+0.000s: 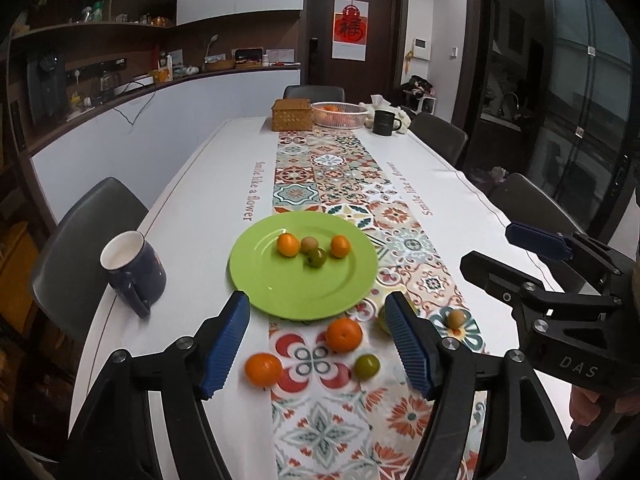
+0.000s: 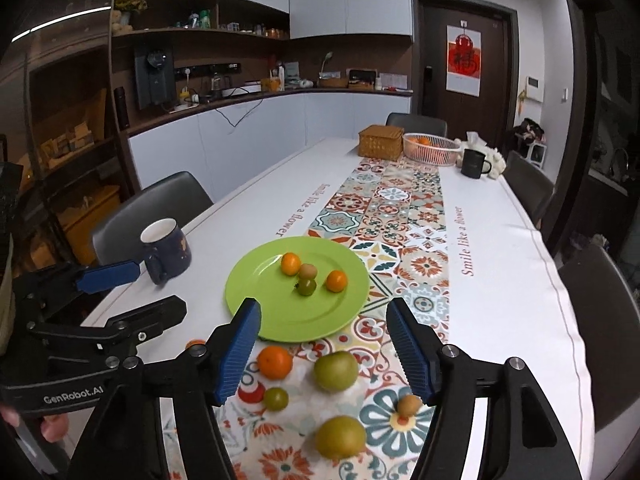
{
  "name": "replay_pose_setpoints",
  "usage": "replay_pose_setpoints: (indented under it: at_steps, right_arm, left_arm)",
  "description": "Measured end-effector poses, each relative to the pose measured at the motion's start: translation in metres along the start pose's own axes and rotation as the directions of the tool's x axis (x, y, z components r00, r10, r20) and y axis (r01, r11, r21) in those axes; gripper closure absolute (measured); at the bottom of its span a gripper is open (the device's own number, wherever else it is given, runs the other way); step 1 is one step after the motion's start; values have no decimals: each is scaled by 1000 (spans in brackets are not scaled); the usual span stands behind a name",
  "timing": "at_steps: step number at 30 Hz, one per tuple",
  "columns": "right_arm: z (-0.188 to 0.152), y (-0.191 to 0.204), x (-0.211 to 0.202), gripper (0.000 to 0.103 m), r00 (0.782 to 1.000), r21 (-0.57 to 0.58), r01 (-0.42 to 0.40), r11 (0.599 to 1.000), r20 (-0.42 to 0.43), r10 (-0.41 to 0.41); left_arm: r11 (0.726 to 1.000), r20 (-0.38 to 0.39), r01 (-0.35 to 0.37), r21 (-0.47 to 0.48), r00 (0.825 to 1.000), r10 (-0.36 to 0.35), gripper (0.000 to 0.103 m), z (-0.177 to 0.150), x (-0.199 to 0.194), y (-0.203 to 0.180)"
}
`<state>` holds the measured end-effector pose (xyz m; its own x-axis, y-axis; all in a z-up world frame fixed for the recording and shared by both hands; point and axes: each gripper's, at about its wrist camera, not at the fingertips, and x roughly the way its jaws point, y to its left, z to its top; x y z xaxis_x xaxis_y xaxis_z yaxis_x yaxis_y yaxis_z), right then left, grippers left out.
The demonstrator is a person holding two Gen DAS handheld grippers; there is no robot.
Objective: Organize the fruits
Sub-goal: 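Withdraw both tools from the plate toward the remaining fruits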
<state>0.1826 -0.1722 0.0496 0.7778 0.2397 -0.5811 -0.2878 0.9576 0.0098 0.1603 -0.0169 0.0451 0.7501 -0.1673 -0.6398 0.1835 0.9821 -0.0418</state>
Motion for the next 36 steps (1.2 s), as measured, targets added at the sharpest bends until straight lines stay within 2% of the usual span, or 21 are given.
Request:
replay_pose_setpoints:
  at_steps: [3,12,25,36]
  right_arm:
    - [-9,-1,-10,29,1000,0,1,1000,13,-1]
    - [-41,-5,-22,29,999,0,41,999,-5,-41]
    - [-90,-17,-1,29,991,28,61,998,-124,-57]
    - [-118,-17,38,29,968,29,50,998,-246,-41]
  left_arm:
    - [1000,5,3,20,1000,-3,29,-8,-5,-7]
    - [997,17,15,76,1000,-16,25,-32,-4,-22]
    - [979,-14,69,190,998,-68,28,-66,26,-35]
    - [968,-110,118,220,989,-95,36,-87,72,-33]
